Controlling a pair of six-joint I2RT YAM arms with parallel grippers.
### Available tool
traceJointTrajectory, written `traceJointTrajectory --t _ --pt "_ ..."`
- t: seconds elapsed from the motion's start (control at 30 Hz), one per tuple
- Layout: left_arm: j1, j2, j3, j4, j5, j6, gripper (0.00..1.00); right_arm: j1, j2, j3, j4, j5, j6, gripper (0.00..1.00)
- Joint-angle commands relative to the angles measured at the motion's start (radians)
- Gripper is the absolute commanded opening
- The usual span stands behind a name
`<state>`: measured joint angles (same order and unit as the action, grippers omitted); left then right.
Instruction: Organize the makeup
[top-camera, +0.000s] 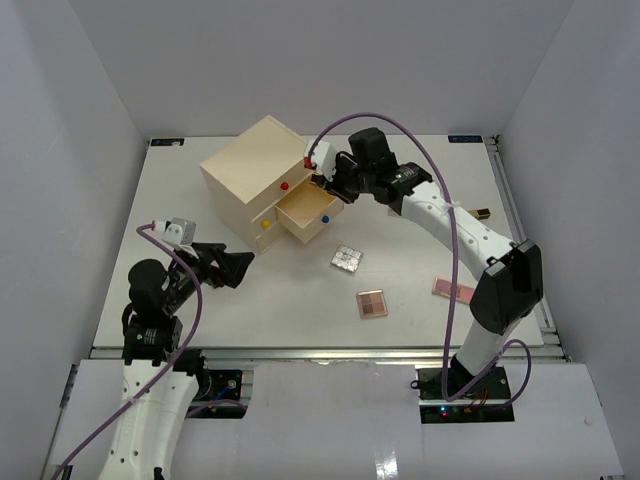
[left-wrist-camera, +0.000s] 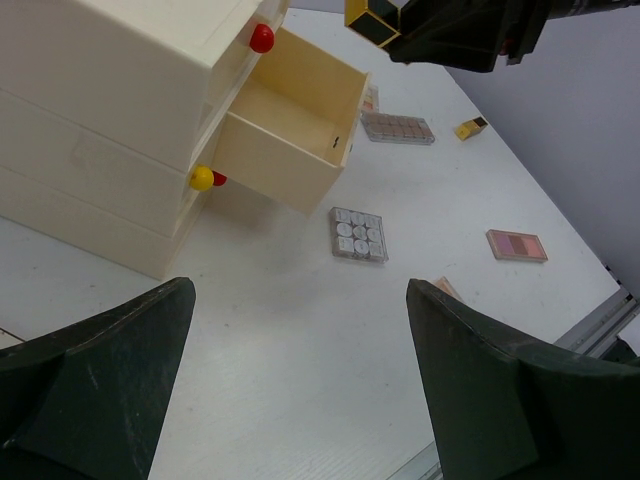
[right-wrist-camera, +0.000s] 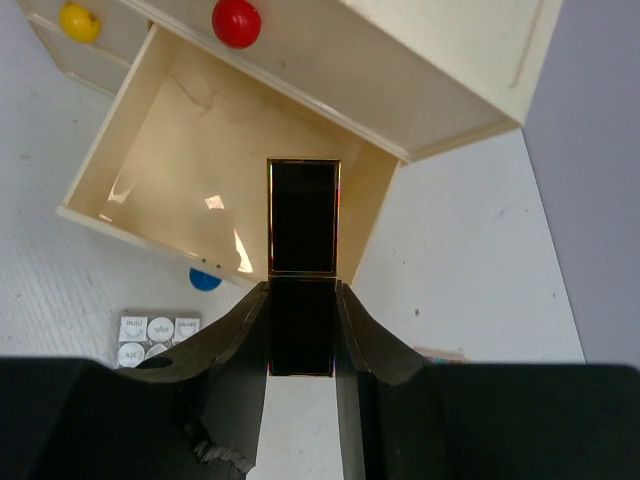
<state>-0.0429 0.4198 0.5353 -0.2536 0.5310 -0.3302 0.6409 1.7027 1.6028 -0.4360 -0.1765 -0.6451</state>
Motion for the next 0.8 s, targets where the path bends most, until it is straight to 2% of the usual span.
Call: traceJointTrajectory --t 0.0,0.17,0.27,0.37,0.6,0.7,0.77 --pt "0.001 -0.014 -0.007 0.011 -0.014 0.006 0.98 0.010 0.078 0.105 -0.023 0.013 -0.007 0.21" --pt "0.001 -0.010 -0.006 0.010 -0.012 0.006 0.98 0.020 0.147 0.163 -0.026 0.015 0.013 0.30" --pt "0.001 -0.011 -0.006 0.010 -0.012 0.006 0.98 0.021 0.188 0.205 -0.037 0.018 0.022 0.45" --pt "0.001 -0.016 -0.006 0.010 -0.014 0.006 0.98 0.020 0.194 0.215 -0.037 0.012 0.035 0.52" --pt "0.001 -0.029 -0.006 0.010 -0.016 0.006 0.98 -0.006 0.092 0.187 -0.045 -0.029 0.106 0.54" --pt "0.001 -0.037 -0.006 0.007 -0.017 0.006 0.98 -0.111 -0.011 0.080 -0.003 -0.077 0.228 0.54" --pt "0.001 -0.042 -0.006 0.007 -0.015 0.006 0.98 -0.225 -0.077 -0.031 0.042 -0.106 0.311 0.54"
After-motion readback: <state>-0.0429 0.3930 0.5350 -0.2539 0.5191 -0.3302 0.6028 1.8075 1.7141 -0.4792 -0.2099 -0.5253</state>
